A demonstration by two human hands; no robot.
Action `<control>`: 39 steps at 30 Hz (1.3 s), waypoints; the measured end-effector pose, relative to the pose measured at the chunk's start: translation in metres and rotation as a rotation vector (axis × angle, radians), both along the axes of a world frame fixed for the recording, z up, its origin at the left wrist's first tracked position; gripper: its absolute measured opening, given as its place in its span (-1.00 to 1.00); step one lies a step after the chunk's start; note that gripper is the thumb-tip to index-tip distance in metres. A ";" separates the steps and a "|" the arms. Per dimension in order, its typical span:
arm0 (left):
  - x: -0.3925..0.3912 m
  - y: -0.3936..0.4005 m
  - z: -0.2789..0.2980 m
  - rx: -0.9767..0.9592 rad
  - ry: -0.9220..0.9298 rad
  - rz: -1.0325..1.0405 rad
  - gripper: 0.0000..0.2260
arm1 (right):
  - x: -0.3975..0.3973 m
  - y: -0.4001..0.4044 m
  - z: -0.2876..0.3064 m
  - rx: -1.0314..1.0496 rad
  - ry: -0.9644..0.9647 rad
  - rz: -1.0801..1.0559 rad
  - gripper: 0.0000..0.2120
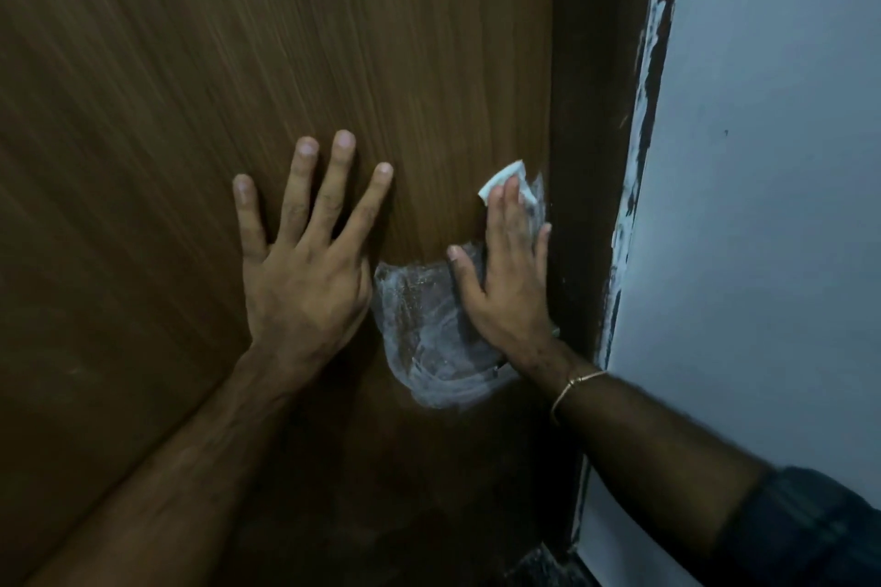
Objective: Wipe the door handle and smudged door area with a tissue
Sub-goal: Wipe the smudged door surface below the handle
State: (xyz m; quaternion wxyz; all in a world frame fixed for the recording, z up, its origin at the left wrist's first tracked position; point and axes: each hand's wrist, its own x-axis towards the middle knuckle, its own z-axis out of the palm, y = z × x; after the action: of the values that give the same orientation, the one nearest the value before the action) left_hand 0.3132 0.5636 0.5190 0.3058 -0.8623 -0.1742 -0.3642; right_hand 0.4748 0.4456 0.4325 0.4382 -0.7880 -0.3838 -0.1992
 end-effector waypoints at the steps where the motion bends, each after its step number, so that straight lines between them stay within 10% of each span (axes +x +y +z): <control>1: 0.000 0.000 0.000 -0.003 0.000 0.000 -0.46 | -0.002 0.001 0.000 -0.003 -0.012 0.012 -0.26; 39: -0.003 -0.001 0.003 -0.015 0.021 -0.013 -0.44 | 0.008 -0.014 -0.045 0.123 0.409 0.099 -0.24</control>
State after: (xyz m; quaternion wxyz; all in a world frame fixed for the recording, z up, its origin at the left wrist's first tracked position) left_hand 0.3101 0.5627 0.5223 0.2989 -0.8694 -0.1680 -0.3557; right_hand 0.4831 0.4311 0.3876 0.5632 -0.7642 -0.3123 -0.0366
